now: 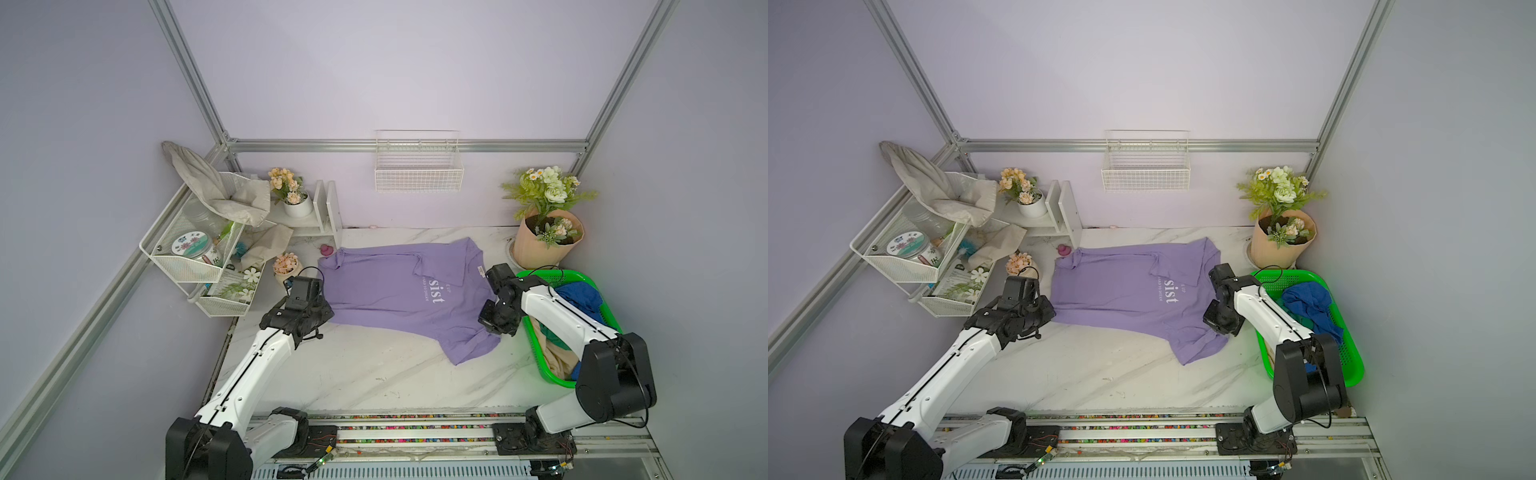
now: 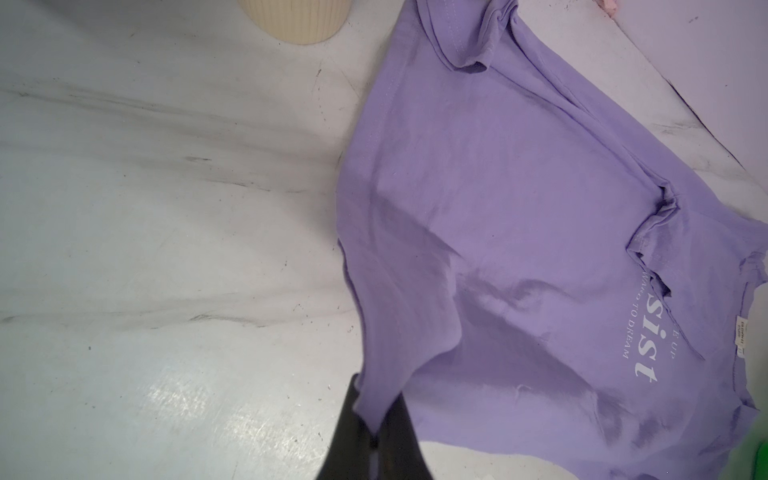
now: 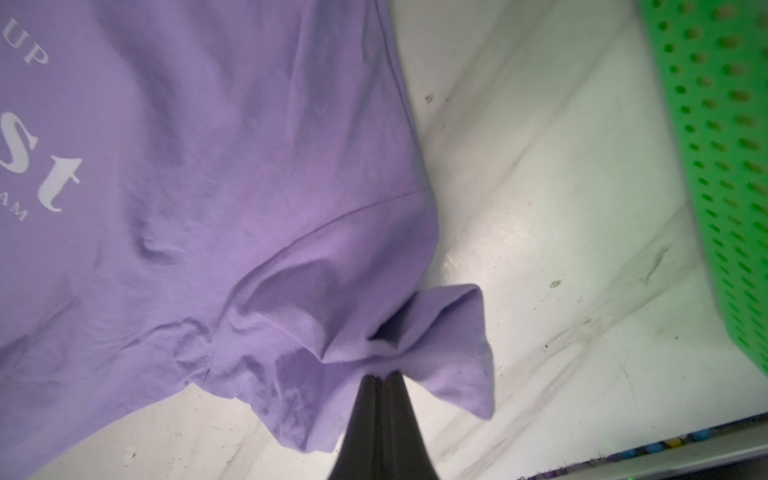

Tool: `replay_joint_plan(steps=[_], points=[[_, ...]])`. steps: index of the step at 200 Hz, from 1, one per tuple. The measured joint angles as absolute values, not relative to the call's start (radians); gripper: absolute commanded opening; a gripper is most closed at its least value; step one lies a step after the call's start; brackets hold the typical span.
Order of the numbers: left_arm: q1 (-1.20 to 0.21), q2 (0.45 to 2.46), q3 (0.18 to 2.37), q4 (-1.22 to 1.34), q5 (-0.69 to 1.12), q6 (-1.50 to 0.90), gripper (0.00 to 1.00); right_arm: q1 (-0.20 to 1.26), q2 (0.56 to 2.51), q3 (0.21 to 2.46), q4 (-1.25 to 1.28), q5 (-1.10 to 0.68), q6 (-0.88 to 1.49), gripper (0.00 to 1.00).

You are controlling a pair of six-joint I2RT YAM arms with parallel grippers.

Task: Fold and stack t-shirts
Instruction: Fold the T-shirt.

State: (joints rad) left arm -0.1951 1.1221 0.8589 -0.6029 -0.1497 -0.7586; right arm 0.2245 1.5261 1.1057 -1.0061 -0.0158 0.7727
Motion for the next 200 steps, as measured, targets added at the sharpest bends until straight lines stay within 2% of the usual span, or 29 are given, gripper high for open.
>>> replay_joint_plan(steps=[60,114,137,200], points=[[-0.167,1.123,0.897,-0.644,-0.167,-0.765,0.0,0.224,1.696,1.332,-1.018,0.032,0.773,0.0],[-0.138,1.125,0.897,-0.669,-0.169,-0.769,0.0,0.204,1.73,1.45,-1.024,0.061,0.76,0.0],[-0.138,1.124,0.897,-0.685,-0.163,-0.777,0.0,0.198,1.686,1.394,-1.025,0.059,0.759,0.0],[-0.137,1.089,0.892,-0.715,-0.048,-0.819,0.0,0.199,1.368,1.068,-1.106,-0.001,0.796,0.0]])
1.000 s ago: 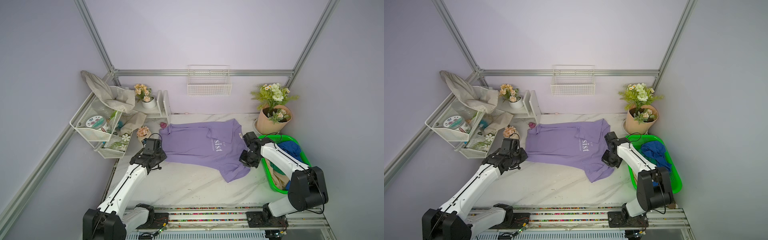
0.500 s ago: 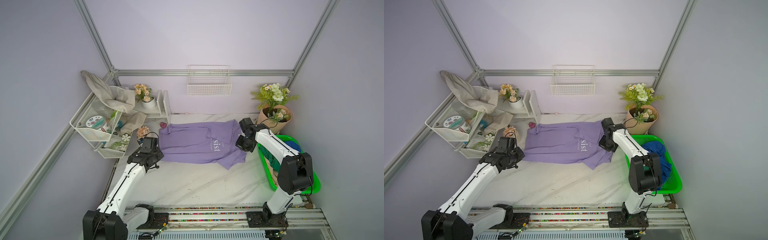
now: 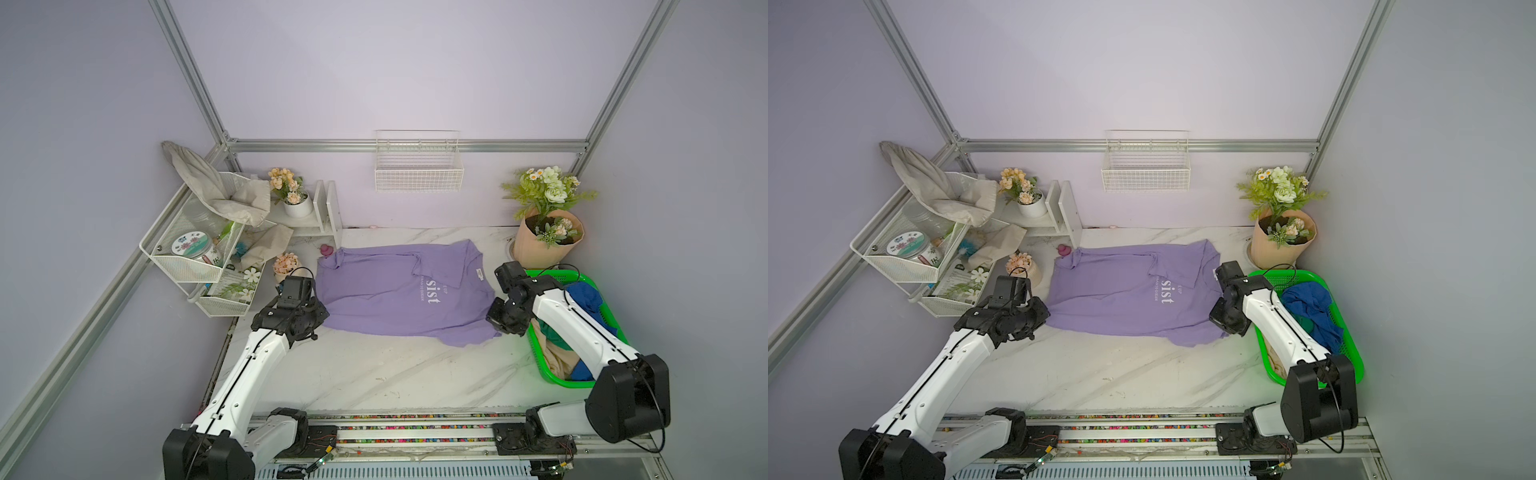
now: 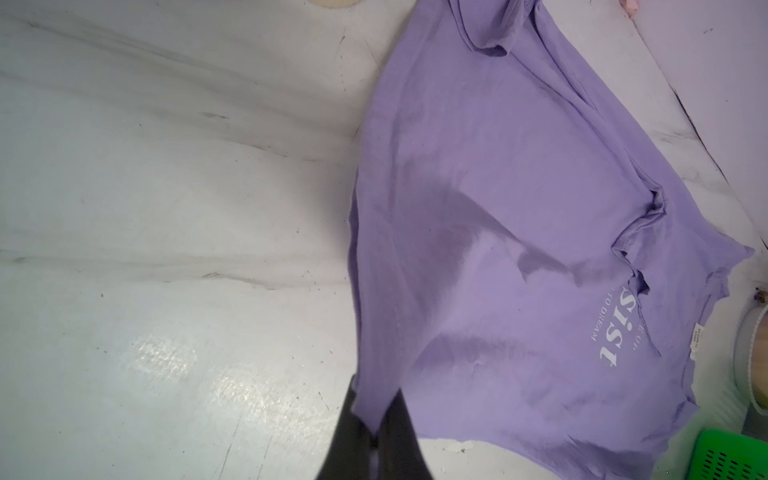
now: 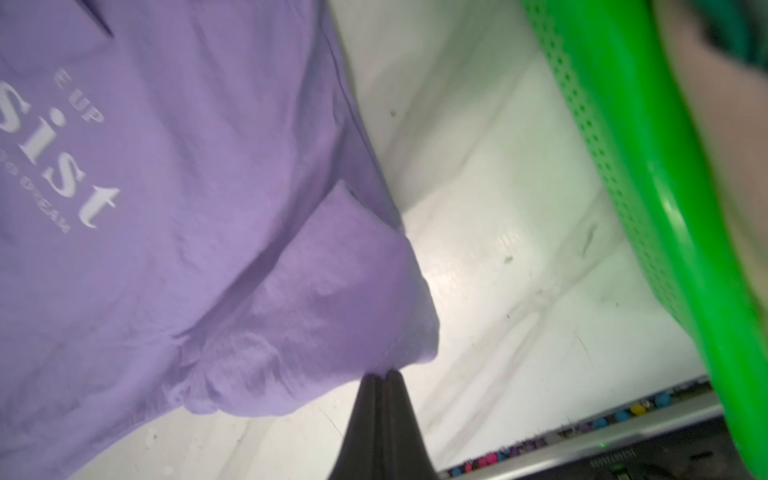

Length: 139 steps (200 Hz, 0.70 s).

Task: Fold and stack t-shirts
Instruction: Fold the T-shirt.

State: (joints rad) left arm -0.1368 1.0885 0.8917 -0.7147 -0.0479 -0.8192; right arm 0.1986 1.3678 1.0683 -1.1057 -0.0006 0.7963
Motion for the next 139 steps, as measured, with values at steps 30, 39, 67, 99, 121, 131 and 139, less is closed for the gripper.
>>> replay_joint_plan(steps=[30,39,67,99,121,131,139], points=[[-0.137,1.074,0.876,-0.741,-0.025,-0.83,0.0,0.199,1.289,0.992,-1.15,-0.008,0.807,0.0],[-0.137,1.074,0.871,-0.747,-0.022,-0.834,0.0,0.198,1.276,0.985,-1.159,-0.006,0.807,0.0],[-0.137,1.076,0.867,-0.759,-0.02,-0.838,0.0,0.198,1.29,1.013,-1.173,0.015,0.807,0.0],[-0.135,1.132,0.872,-0.743,-0.043,-0.824,0.0,0.198,1.408,1.157,-1.171,0.087,0.798,0.0],[-0.126,1.26,0.907,-0.727,-0.062,-0.795,0.0,0.194,1.505,1.27,-1.137,0.139,0.776,0.0],[-0.122,1.332,0.939,-0.726,-0.068,-0.774,0.0,0.189,1.55,1.319,-1.125,0.162,0.766,0.0],[-0.118,1.387,0.972,-0.721,-0.07,-0.759,0.0,0.183,1.581,1.349,-1.112,0.175,0.759,0.0]])
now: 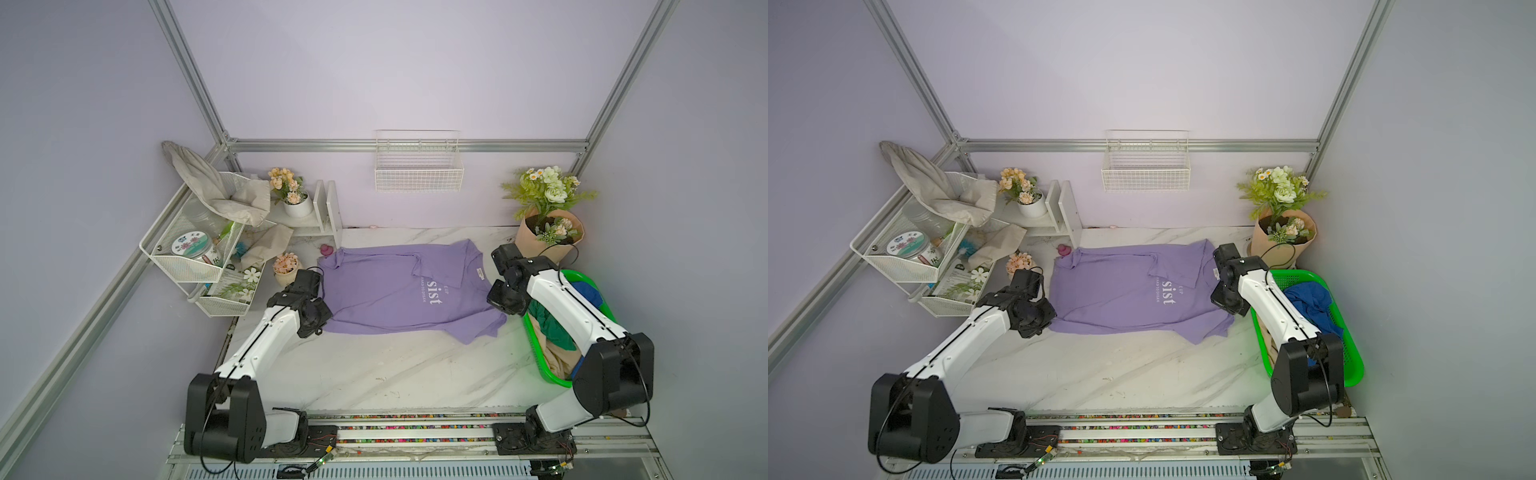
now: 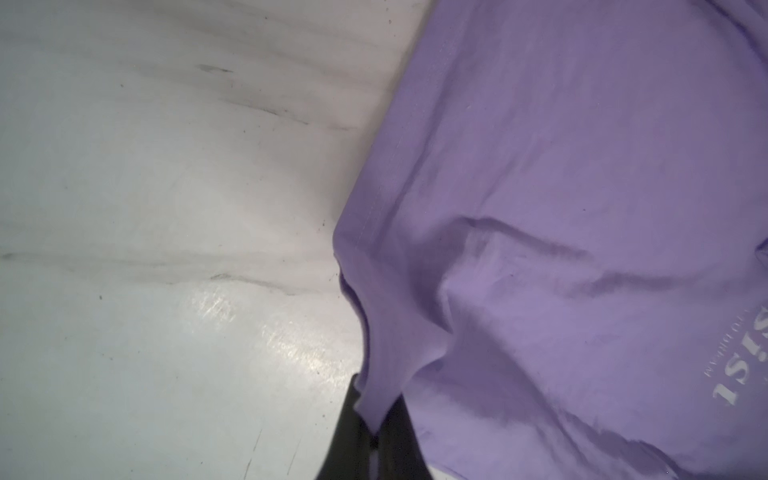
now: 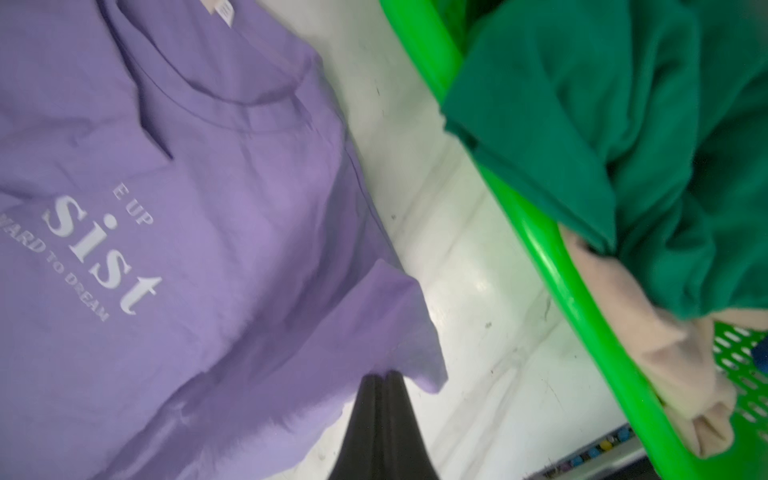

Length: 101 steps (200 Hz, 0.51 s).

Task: Fold and stack t-shirts
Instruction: Fold the T-shirt.

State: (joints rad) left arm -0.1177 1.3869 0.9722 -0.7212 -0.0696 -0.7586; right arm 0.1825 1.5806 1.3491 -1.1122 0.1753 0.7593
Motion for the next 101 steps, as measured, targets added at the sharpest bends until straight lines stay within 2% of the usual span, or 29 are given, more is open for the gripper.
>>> replay_joint_plan(steps=[57,101], points=[[-0.067,1.632,1.173,-0.698,-0.063,-0.647,0.0,0.142,1.79,1.51,-1.06,0.217,0.734,0.0],[-0.046,1.723,1.29,-0.682,-0.06,-0.584,0.0,0.14,1.946,1.678,-1.034,0.216,0.72,0.0]])
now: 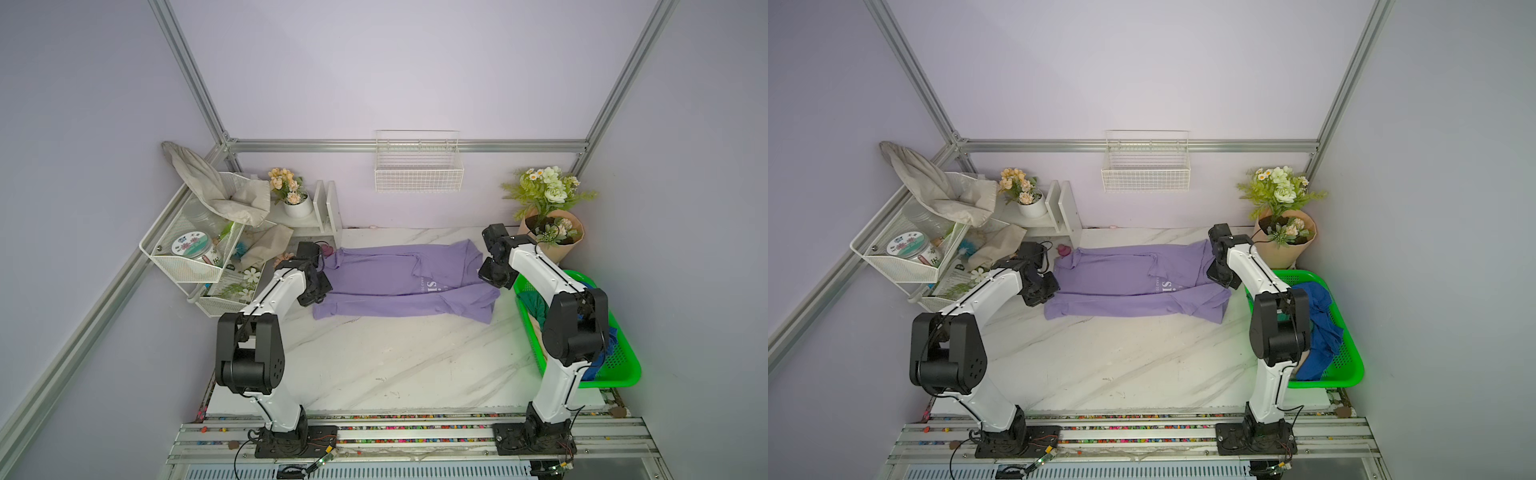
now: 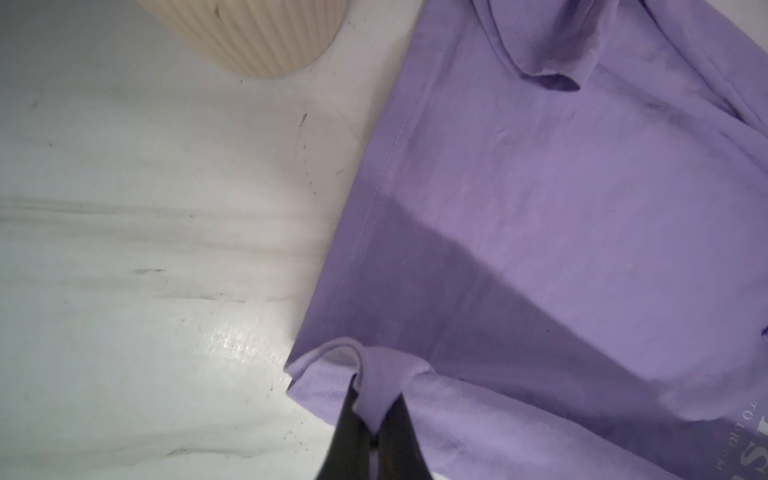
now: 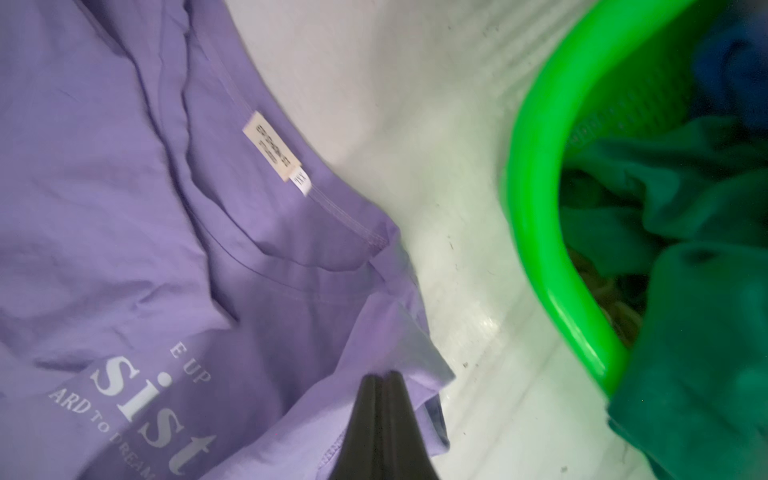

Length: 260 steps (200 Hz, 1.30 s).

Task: Fold and stack t-shirts
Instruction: Fold the T-shirt.

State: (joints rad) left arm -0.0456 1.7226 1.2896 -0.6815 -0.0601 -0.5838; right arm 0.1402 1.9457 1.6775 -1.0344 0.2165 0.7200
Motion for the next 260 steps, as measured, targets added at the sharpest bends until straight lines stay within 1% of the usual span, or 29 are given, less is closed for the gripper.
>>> replay_joint_plan(steps=[58,93,101,113,127,147,199,213,226,230,260], points=[[-0.044,1.805,1.307,-0.665,-0.06,-0.551,0.0,0.14,2.08,1.884,-1.039,0.22,0.693,0.0],[-0.042,1.851,1.307,-0.648,-0.061,-0.542,0.0,0.14,2.127,1.937,-1.041,0.216,0.694,0.0],[-0.041,1.863,1.307,-0.647,-0.061,-0.54,0.0,0.14,2.128,1.936,-1.044,0.215,0.694,0.07],[-0.04,1.879,1.313,-0.649,-0.063,-0.537,0.11,0.14,2.128,1.93,-1.044,0.214,0.697,0.16],[-0.039,1.905,1.335,-0.65,-0.067,-0.539,0.22,0.14,2.124,1.908,-1.04,0.214,0.698,0.24],[-0.038,1.936,1.374,-0.649,-0.075,-0.525,0.29,0.141,2.116,1.863,-1.044,0.216,0.7,0.32],[-0.037,1.972,1.512,-0.646,-0.079,-0.507,0.29,0.156,2.07,1.807,-1.047,0.219,0.691,0.36],[-0.037,1.971,1.542,-0.641,-0.078,-0.502,0.31,0.166,2.044,1.795,-1.046,0.219,0.688,0.39],[-0.037,1.964,1.547,-0.632,-0.075,-0.497,0.34,0.179,2.024,1.794,-1.045,0.212,0.683,0.46],[-0.037,1.962,1.547,-0.632,-0.075,-0.499,0.35,0.183,2.018,1.793,-1.043,0.208,0.677,0.47],[-0.038,1.918,1.544,-0.627,-0.072,-0.486,0.38,0.231,2.0,1.801,-1.031,0.136,0.649,0.48]])
